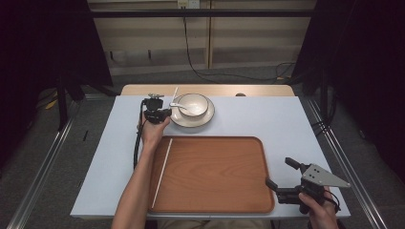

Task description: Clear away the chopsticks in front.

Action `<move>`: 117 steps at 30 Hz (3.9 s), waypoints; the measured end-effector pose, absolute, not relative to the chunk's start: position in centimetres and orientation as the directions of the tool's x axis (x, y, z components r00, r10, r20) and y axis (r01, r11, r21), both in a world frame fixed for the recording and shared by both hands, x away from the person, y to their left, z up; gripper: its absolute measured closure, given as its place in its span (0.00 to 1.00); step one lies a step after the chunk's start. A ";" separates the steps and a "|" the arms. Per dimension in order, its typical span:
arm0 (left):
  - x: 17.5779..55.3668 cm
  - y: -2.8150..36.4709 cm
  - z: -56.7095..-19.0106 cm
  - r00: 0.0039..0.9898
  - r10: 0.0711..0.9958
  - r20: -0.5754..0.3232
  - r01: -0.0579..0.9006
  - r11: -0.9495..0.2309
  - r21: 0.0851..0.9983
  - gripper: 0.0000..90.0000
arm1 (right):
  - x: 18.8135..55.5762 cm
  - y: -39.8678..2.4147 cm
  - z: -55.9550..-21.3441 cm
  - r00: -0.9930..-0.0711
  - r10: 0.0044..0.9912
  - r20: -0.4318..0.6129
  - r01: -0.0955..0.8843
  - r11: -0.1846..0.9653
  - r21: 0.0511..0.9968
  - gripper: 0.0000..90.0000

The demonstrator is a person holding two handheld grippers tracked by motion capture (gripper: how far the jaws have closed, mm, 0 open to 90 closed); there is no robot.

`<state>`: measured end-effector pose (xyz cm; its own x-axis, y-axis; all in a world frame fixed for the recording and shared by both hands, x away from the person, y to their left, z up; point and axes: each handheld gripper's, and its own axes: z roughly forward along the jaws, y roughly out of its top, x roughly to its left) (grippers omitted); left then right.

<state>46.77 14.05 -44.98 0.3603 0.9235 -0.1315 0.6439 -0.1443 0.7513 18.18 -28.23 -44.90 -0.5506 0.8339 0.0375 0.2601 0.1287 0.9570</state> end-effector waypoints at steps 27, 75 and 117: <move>43.7 15.4 -45.6 0.360 0.926 -0.114 0.639 -0.156 0.753 0.95 | 18.3 -28.3 -44.9 -0.548 0.836 0.034 0.262 0.132 0.956 0.02; 31.5 15.1 -45.0 0.330 0.925 -0.187 0.588 -0.047 0.808 0.95 | 18.1 -28.2 -44.8 -0.554 0.832 0.032 0.256 0.133 0.958 0.02; 27.8 13.3 -47.4 0.322 0.934 -0.155 0.690 -0.119 0.714 0.95 | 18.1 -28.2 -44.8 -0.553 0.833 0.019 0.247 0.142 0.958 0.02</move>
